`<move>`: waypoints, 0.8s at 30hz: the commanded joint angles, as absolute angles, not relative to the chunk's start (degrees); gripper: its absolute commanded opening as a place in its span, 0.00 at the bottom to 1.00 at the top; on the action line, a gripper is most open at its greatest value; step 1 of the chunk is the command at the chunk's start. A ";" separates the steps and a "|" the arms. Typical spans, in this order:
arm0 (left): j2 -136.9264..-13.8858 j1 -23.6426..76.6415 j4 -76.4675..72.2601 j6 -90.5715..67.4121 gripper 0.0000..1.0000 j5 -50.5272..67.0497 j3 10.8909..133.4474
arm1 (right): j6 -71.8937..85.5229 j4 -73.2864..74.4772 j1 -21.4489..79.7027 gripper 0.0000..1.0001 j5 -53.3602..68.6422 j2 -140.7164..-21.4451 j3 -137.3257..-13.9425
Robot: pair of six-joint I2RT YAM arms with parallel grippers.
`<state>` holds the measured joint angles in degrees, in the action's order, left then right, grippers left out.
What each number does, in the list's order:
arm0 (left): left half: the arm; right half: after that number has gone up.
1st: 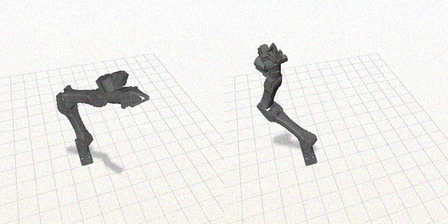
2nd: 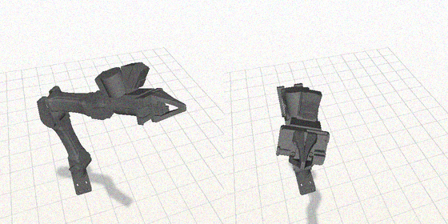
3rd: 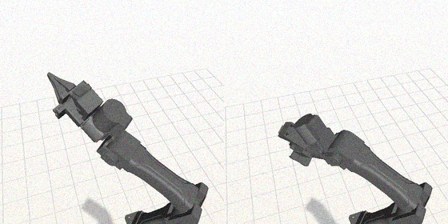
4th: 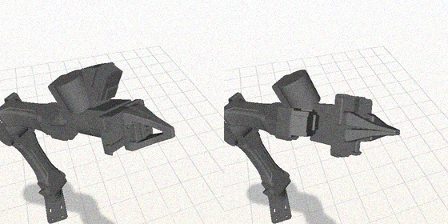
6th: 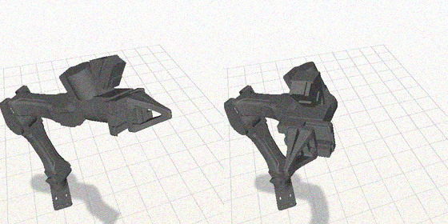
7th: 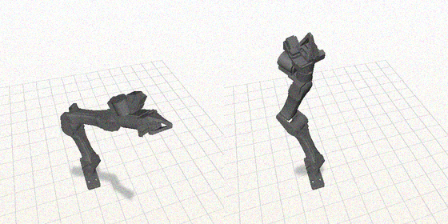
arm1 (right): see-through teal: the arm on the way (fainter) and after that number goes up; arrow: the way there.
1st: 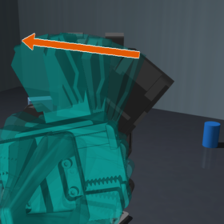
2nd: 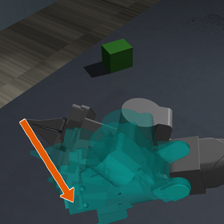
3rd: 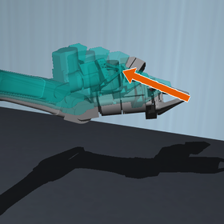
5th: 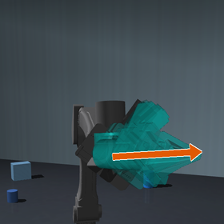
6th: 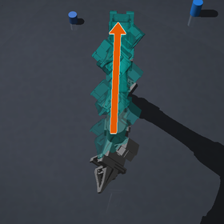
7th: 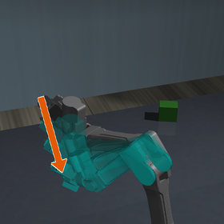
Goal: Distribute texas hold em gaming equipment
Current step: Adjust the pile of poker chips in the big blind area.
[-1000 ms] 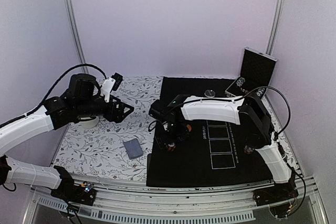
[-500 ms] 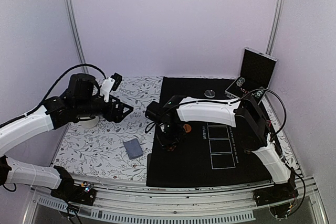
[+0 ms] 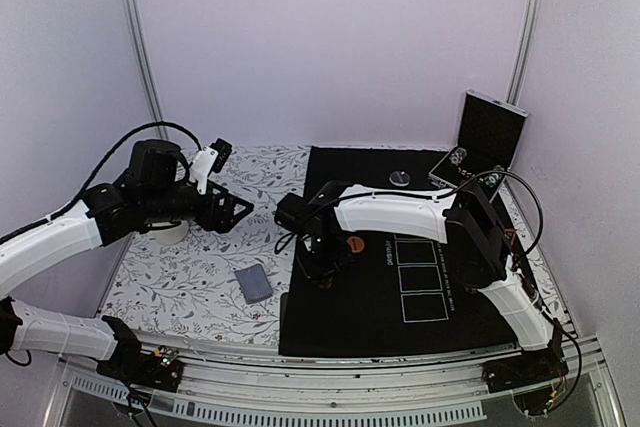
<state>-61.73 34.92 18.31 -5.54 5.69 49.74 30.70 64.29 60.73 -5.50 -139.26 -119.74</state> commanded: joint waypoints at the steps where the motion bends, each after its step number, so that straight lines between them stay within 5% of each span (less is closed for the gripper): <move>1: -61.26 34.02 18.28 -4.85 0.81 6.64 49.22 | 30.05 66.53 60.97 0.43 -6.70 -141.45 -120.06; 9: -61.35 33.75 17.98 -4.92 0.81 7.51 49.00 | 29.33 64.86 61.00 0.98 -5.80 -138.45 -119.97; 15: -61.26 33.66 17.72 -4.75 0.81 8.01 48.70 | 27.30 62.05 61.08 0.99 -3.64 -135.25 -119.98; 24: -60.59 33.66 16.83 -3.82 0.82 9.56 48.78 | 23.06 54.79 61.08 0.99 -5.58 -115.21 -112.68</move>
<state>-61.71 34.30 18.13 -5.21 7.79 49.45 25.80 59.46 60.75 -4.16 -127.07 -115.70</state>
